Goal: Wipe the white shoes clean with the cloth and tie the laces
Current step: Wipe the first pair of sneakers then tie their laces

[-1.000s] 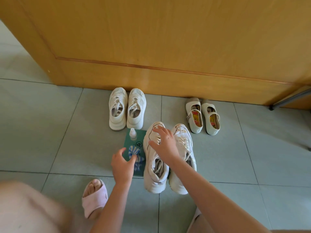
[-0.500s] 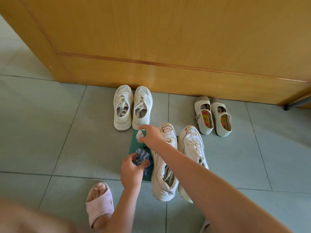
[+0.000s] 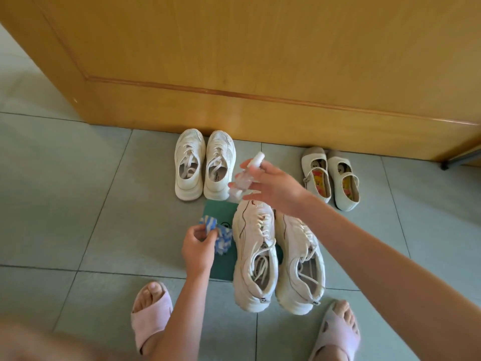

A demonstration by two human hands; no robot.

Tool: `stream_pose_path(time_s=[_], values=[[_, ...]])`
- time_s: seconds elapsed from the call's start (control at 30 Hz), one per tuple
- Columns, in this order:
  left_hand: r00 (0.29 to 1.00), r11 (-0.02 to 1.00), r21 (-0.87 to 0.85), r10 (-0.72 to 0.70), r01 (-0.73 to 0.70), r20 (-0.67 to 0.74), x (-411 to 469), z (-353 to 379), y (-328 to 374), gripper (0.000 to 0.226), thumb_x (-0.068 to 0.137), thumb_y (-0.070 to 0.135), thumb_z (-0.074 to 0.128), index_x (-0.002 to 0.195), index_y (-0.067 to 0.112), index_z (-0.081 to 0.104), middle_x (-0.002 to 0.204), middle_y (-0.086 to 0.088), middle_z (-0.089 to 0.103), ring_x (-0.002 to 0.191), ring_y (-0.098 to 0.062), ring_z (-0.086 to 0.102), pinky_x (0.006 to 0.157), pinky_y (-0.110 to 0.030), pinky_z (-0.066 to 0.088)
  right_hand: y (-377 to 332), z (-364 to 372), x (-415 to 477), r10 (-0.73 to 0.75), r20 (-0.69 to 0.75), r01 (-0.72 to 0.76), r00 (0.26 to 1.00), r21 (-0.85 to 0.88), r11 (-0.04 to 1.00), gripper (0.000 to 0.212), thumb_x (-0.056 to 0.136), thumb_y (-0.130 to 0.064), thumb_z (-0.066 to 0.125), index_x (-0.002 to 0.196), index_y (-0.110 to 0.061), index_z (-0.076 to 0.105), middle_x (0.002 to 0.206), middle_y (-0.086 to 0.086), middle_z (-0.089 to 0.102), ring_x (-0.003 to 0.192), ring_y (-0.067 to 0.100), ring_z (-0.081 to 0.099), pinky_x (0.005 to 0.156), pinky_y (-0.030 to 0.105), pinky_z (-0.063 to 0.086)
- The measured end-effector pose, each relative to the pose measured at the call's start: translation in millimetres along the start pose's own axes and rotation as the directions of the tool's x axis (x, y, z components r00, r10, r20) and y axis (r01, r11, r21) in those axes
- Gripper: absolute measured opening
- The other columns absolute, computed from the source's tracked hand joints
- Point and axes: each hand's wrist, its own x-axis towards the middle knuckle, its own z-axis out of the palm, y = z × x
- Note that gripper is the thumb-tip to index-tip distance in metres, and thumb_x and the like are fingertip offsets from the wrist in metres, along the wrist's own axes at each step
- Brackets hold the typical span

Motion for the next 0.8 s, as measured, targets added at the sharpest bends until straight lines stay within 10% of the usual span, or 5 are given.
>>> stream_pose_path(time_s=[0.17, 0.33, 0.57, 0.8], values=[[0.996, 0.995, -0.088, 0.057, -0.05, 0.072, 3, 8, 15, 0.011, 0.085, 0.016, 0.065, 0.096, 0.015, 0.062, 0.096, -0.007, 0.067, 0.084, -0.023, 0.062, 0.072, -0.034, 0.046, -10, -40, -34, -0.008, 0.056, -0.001, 0.998, 0.161, 0.987, 0.03, 0.093, -0.03, 0.047, 0.12, -0.018, 0.052, 0.097, 0.008, 0.053, 0.1, 0.027, 0.057, 0.097, 0.067, 0.037], [0.996, 0.992, -0.111, 0.066, -0.059, 0.061, 1, 10, 14, 0.011, 0.086, 0.015, 0.064, 0.096, 0.016, 0.063, 0.098, -0.009, 0.068, 0.087, -0.027, 0.065, 0.074, -0.039, 0.05, -4, -64, -52, 0.014, 0.113, -0.045, 0.994, 0.276, 0.96, 0.029, 0.096, -0.03, 0.04, 0.12, -0.02, 0.054, 0.097, 0.005, 0.058, 0.101, 0.027, 0.058, 0.098, 0.063, 0.039], [0.995, 0.993, -0.097, 0.078, -0.071, 0.068, -4, 16, 12, 0.017, 0.087, 0.013, 0.064, 0.103, 0.009, 0.063, 0.098, -0.008, 0.066, 0.083, -0.023, 0.063, 0.066, -0.029, 0.048, -12, -94, -60, 0.225, -0.091, -0.229, 0.97, -0.036, 0.973, 0.048, 0.092, -0.057, 0.034, 0.101, -0.017, 0.059, 0.079, -0.001, 0.055, 0.074, 0.016, 0.053, 0.075, 0.036, 0.049], [0.995, 0.993, -0.071, 0.097, -0.099, -0.029, 2, 12, 10, 0.019, 0.085, 0.014, 0.066, 0.103, 0.007, 0.065, 0.099, -0.012, 0.068, 0.089, -0.026, 0.063, 0.078, -0.036, 0.049, 1, -109, -47, 0.353, -0.472, -0.565, 0.808, -0.448, 0.693, 0.059, 0.09, -0.062, 0.035, 0.099, -0.01, 0.059, 0.084, 0.005, 0.053, 0.083, 0.03, 0.058, 0.096, 0.043, 0.04]])
